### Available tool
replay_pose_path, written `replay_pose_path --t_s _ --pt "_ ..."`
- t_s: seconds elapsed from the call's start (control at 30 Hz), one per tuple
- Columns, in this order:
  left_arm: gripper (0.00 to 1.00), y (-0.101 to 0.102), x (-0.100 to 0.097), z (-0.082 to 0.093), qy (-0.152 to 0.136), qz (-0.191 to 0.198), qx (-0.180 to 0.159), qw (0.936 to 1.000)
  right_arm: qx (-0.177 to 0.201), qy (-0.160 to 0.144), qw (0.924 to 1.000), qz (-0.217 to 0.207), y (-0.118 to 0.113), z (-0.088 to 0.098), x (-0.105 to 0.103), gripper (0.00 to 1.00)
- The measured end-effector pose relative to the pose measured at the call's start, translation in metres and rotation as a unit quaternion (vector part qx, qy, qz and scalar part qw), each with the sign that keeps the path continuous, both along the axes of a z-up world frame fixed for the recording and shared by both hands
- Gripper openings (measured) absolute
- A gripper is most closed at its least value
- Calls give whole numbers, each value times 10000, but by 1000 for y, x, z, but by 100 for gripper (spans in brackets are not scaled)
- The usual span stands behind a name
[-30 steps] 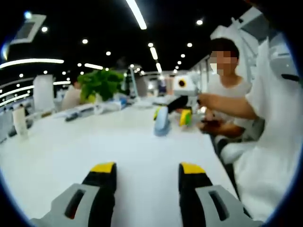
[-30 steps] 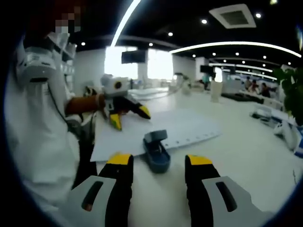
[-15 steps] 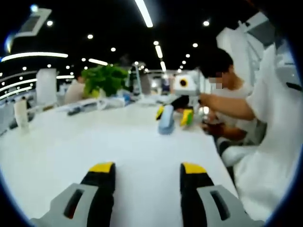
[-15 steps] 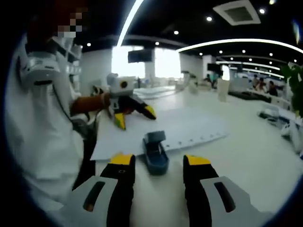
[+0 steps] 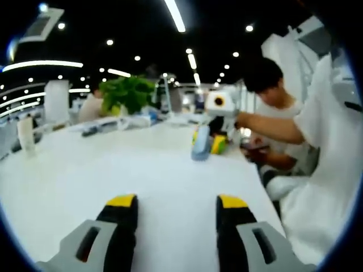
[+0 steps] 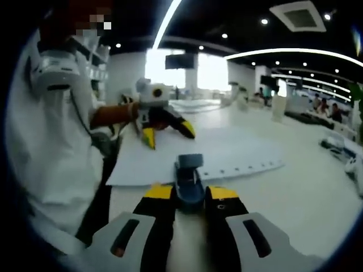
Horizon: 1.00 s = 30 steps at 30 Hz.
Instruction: Pick up the paper insert the paper into the punch align the paper edges press the punch to punch holes
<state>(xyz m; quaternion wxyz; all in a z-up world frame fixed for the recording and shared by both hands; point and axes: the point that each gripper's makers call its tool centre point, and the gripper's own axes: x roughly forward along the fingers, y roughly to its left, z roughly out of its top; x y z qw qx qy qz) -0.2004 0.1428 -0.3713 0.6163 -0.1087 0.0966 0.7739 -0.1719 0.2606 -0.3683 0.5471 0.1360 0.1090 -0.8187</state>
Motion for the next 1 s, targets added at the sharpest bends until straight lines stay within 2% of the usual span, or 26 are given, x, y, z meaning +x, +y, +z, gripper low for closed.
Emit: replay_pose_path --t_s 0.1,0.4,0.53,0.83,1.0 --pt "55 0 0 0 -29 7 -6 10000 -53 -75 10000 22 -1 -1 1 24" --pt "55 1 0 0 -40 3 -7 10000 -115 29 9996 273 0 0 4 23" --pt "55 0 0 0 -42 6 -7 10000 -227 -33 9991 358 -2 3 7 23" --pt "55 0 0 0 -41 14 -6 10000 -171 -99 9985 507 -5 1 17 23" --pt "55 0 0 0 -42 12 -6 10000 -99 -32 9982 590 -8 1 20 23"
